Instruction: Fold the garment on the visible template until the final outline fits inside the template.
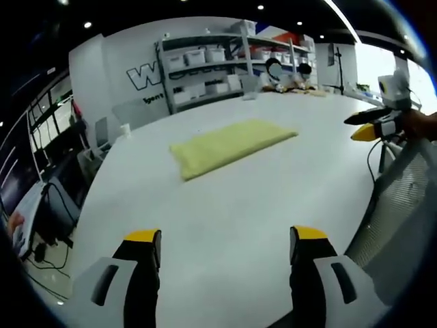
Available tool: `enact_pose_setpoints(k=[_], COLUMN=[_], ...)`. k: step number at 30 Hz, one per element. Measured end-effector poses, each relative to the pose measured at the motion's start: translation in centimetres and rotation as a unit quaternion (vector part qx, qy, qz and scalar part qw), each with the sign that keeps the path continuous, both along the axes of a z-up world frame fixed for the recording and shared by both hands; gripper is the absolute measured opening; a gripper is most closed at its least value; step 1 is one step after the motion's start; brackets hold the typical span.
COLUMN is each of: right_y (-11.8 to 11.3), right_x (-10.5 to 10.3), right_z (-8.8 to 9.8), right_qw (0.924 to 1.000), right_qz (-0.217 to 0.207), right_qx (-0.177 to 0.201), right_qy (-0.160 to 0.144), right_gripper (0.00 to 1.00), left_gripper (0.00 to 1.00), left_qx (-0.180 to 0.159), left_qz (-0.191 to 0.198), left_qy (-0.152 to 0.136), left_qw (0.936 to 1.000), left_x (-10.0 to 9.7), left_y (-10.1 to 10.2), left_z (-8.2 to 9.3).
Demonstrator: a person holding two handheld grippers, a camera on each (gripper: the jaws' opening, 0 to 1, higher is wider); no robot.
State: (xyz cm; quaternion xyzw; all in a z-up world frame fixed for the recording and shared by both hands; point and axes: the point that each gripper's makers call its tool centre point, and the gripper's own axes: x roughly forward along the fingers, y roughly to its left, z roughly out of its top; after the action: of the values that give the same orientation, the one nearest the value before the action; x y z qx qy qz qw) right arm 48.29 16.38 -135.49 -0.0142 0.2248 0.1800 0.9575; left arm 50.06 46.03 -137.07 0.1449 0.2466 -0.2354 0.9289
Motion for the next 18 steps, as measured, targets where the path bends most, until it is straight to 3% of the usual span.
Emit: enact_pose_setpoints(k=[5,18], right_y=[0.22,0.38], right_x=[0.11,0.01], right_z=[0.26,-0.01], right_qw=[0.9998,0.9999], right_qz=[0.0,0.007], right_qx=[0.017,0.014], right_qy=[-0.004,0.0], right_gripper=[0.71,0.71], left_gripper=[0.83,0.85], left_qx=[-0.008,0.004], left_qz=[-0.008,-0.004], left_qy=[-0.004,-0.002], left_qw=[0.9999,1.0], left_x=[-0.04,0.05], left_y=[-0.41,0.03], left_z=[0.25,-0.1])
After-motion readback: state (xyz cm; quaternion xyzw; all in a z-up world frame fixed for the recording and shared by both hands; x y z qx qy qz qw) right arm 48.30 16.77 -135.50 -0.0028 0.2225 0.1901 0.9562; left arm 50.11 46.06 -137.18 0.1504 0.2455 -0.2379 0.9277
